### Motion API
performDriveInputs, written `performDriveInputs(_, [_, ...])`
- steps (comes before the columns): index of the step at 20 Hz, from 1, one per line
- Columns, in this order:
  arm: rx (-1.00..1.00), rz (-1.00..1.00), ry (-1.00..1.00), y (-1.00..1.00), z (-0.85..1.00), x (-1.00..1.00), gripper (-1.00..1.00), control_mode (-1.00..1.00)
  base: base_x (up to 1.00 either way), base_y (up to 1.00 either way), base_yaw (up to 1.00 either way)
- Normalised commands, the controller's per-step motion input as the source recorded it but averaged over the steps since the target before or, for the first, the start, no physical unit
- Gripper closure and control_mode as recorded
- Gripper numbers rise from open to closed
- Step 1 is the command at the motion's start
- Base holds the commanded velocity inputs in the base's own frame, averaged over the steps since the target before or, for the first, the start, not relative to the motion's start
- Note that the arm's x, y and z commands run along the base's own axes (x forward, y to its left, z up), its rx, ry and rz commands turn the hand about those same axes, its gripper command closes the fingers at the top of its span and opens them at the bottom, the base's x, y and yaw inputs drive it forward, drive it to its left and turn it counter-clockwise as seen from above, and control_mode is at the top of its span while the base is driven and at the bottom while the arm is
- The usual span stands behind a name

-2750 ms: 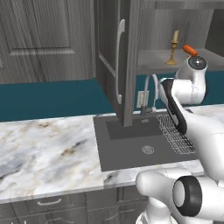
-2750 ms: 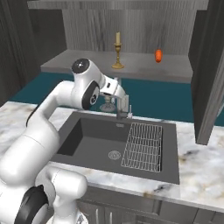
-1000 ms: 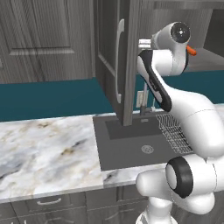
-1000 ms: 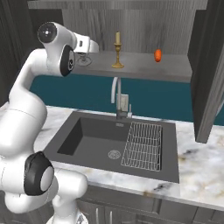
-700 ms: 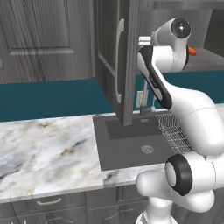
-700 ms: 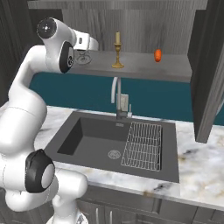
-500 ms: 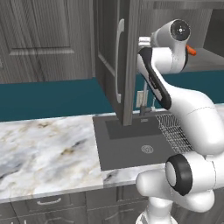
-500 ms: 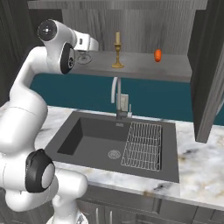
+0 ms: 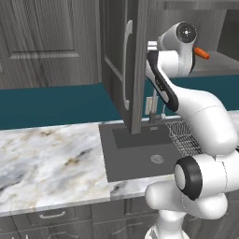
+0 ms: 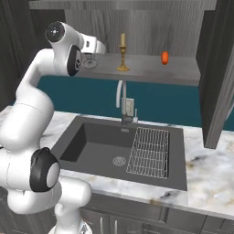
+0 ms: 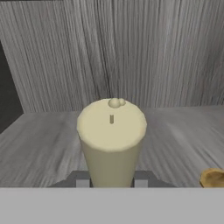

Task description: Pick the candle and candle from the dining table and place them in the open cabinet. Close the cabinet after placing the objects.

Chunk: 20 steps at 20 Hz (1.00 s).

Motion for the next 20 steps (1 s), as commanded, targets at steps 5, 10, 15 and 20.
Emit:
performDriveInputs(5, [-0.01,0.0,0.04,0.0,0.0,0.12,1.0,-1.0,0.0,0.0,0.0])
performDriveInputs(10, [0.0,0.0,0.0,0.0,-0.04,0.0,1.0,-1.0,0.0,0.0,0.0])
performDriveInputs(15, [0.0,0.0,0.0,0.0,0.0,0.0,1.0,-1.0,0.0,0.0,0.0])
performDriveInputs(20, [0.0,0.0,0.0,0.0,0.0,0.0,-1.0,-1.0,0.0,0.0,0.0])
